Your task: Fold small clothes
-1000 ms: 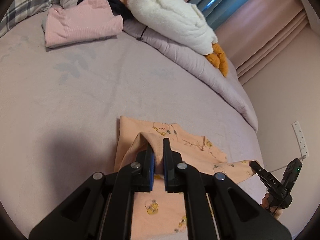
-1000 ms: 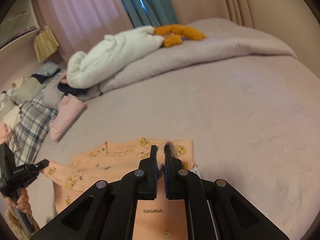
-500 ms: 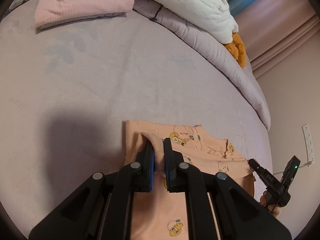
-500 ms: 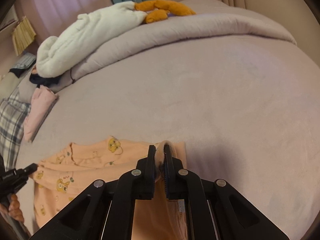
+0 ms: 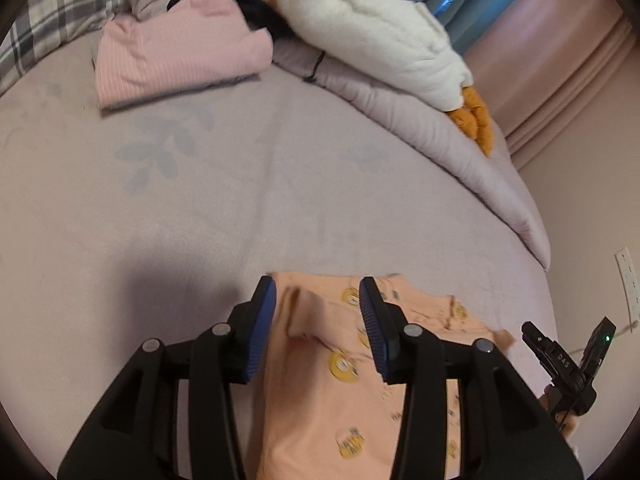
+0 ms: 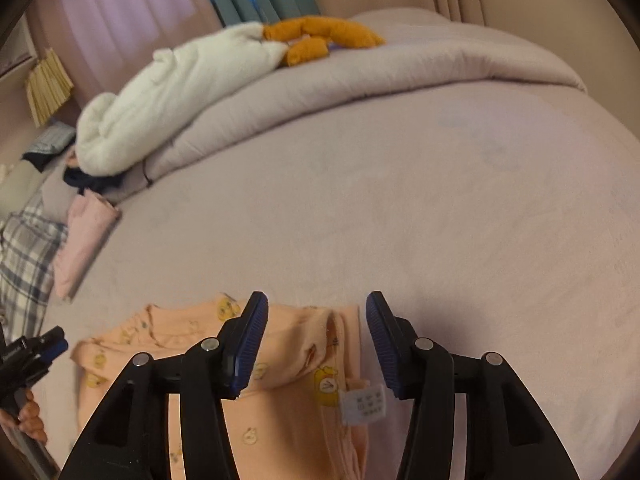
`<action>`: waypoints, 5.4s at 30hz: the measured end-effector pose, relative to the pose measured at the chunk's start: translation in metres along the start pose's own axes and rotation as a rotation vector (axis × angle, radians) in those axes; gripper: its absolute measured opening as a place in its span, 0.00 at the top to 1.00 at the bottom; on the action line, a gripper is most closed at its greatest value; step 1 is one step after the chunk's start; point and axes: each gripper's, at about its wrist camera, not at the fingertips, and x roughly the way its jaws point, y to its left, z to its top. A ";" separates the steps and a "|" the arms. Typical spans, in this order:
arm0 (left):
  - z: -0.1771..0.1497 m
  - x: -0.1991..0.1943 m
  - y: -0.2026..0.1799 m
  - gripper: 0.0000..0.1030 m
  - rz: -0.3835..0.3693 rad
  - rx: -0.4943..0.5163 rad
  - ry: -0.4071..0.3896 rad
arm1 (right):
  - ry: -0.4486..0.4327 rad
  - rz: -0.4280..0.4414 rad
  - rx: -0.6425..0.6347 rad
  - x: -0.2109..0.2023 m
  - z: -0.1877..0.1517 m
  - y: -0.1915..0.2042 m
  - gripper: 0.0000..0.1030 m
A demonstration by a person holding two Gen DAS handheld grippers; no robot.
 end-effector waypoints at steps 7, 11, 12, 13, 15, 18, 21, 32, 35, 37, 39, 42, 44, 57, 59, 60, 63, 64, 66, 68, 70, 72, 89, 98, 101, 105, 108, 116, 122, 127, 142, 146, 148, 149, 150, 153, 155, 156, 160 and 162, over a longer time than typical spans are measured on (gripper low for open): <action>-0.034 -0.015 -0.024 0.74 -0.076 0.110 0.041 | 0.034 0.041 -0.124 -0.019 -0.023 0.017 0.54; -0.056 0.009 -0.028 0.79 -0.062 0.155 0.127 | 0.104 0.033 -0.209 -0.005 -0.041 0.030 0.76; -0.060 0.014 -0.027 0.79 -0.057 0.156 0.141 | 0.126 0.034 -0.220 0.001 -0.045 0.032 0.76; -0.064 0.018 -0.025 0.79 -0.061 0.148 0.153 | 0.142 0.031 -0.227 0.006 -0.046 0.034 0.76; -0.067 0.029 -0.020 0.79 -0.073 0.123 0.177 | 0.174 0.010 -0.249 0.017 -0.050 0.038 0.76; -0.067 0.043 -0.019 0.79 -0.049 0.112 0.185 | 0.194 -0.008 -0.262 0.035 -0.047 0.039 0.76; -0.060 0.057 -0.020 0.79 -0.039 0.104 0.189 | 0.187 -0.020 -0.265 0.044 -0.043 0.041 0.76; -0.025 0.091 -0.026 0.79 0.013 0.115 0.125 | 0.154 -0.034 -0.251 0.070 -0.022 0.053 0.76; -0.016 0.098 -0.019 0.79 0.001 0.075 0.124 | 0.152 -0.042 -0.250 0.076 -0.017 0.054 0.76; -0.013 0.098 -0.015 0.76 -0.011 0.046 0.115 | 0.146 -0.049 -0.254 0.074 -0.017 0.053 0.76; -0.012 0.096 -0.013 0.77 -0.018 0.037 0.113 | 0.138 -0.060 -0.260 0.075 -0.015 0.054 0.76; -0.011 0.092 -0.011 0.71 -0.019 0.030 0.120 | 0.130 -0.069 -0.255 0.074 -0.014 0.053 0.76; -0.011 0.081 -0.011 0.60 -0.002 0.037 0.108 | 0.122 -0.073 -0.241 0.070 -0.013 0.050 0.76; -0.039 0.012 0.014 0.22 0.042 0.049 0.056 | 0.033 -0.055 -0.054 -0.017 -0.023 -0.011 0.49; -0.053 0.009 0.021 0.22 0.044 0.035 0.077 | 0.056 -0.048 -0.045 -0.022 -0.035 -0.019 0.49; -0.055 0.012 0.019 0.22 0.044 0.029 0.088 | 0.071 -0.051 -0.041 -0.023 -0.042 -0.022 0.49; -0.071 0.016 0.025 0.23 0.037 0.003 0.137 | 0.124 -0.066 -0.033 -0.020 -0.059 -0.028 0.49; -0.076 0.015 0.025 0.23 0.033 -0.003 0.145 | 0.144 -0.061 -0.024 -0.020 -0.066 -0.030 0.49; -0.086 0.015 0.026 0.23 0.027 0.000 0.165 | 0.164 -0.042 -0.008 -0.020 -0.074 -0.031 0.49; -0.095 0.014 0.028 0.23 0.021 0.002 0.182 | 0.185 -0.019 0.007 -0.022 -0.083 -0.030 0.49; -0.100 0.011 0.027 0.25 0.015 0.006 0.171 | 0.190 -0.009 0.012 -0.025 -0.091 -0.028 0.49; -0.105 0.011 0.026 0.27 -0.001 0.000 0.170 | 0.190 -0.003 0.012 -0.028 -0.096 -0.026 0.49; -0.107 0.030 0.014 0.89 -0.108 -0.049 0.188 | 0.162 0.127 0.073 -0.007 -0.102 -0.010 0.82; -0.111 -0.017 -0.006 0.91 -0.156 0.039 0.144 | 0.122 0.134 0.047 -0.045 -0.094 -0.010 0.89; -0.120 -0.028 -0.010 0.91 -0.156 0.064 0.149 | 0.114 0.137 0.032 -0.056 -0.098 -0.008 0.89; -0.136 -0.044 -0.008 0.91 -0.151 0.078 0.150 | 0.121 0.148 0.041 -0.062 -0.106 -0.011 0.89; -0.145 -0.049 -0.007 0.91 -0.143 0.091 0.152 | 0.125 0.149 0.043 -0.066 -0.113 -0.012 0.89; -0.155 -0.032 0.003 0.90 -0.067 0.096 0.163 | 0.136 0.114 0.027 -0.062 -0.123 -0.009 0.89; -0.163 -0.014 0.009 0.87 -0.020 0.096 0.194 | 0.145 0.083 0.023 -0.055 -0.131 -0.011 0.89; -0.164 -0.013 0.011 0.82 -0.013 0.098 0.200 | 0.145 0.057 0.015 -0.050 -0.133 -0.009 0.89; -0.151 -0.057 0.016 0.38 0.091 0.101 0.071 | 0.093 -0.015 -0.108 -0.057 -0.123 0.012 0.89; -0.149 -0.069 0.012 0.37 0.100 0.080 0.029 | 0.061 -0.016 -0.159 -0.062 -0.116 0.026 0.89; -0.149 -0.070 0.010 0.36 0.079 0.069 0.031 | 0.045 -0.009 -0.182 -0.065 -0.113 0.033 0.89; -0.149 -0.073 0.011 0.36 0.071 0.070 0.032 | 0.039 0.002 -0.205 -0.067 -0.111 0.039 0.89; -0.148 -0.074 0.011 0.36 0.069 0.072 0.030 | 0.033 0.011 -0.225 -0.069 -0.110 0.044 0.89; -0.148 -0.078 0.010 0.36 0.071 0.078 0.016 | 0.025 0.038 -0.274 -0.072 -0.106 0.063 0.89; -0.148 -0.078 0.011 0.36 0.072 0.077 0.015 | 0.019 0.062 -0.317 -0.074 -0.106 0.076 0.89; -0.148 -0.079 0.012 0.36 0.073 0.076 0.014 | 0.018 0.072 -0.336 -0.074 -0.107 0.083 0.89; -0.150 -0.077 0.018 0.36 0.079 0.063 0.023 | 0.029 0.112 -0.417 -0.073 -0.118 0.107 0.89; -0.149 -0.077 0.021 0.36 0.082 0.058 0.026 | 0.045 0.130 -0.439 -0.070 -0.123 0.116 0.89</action>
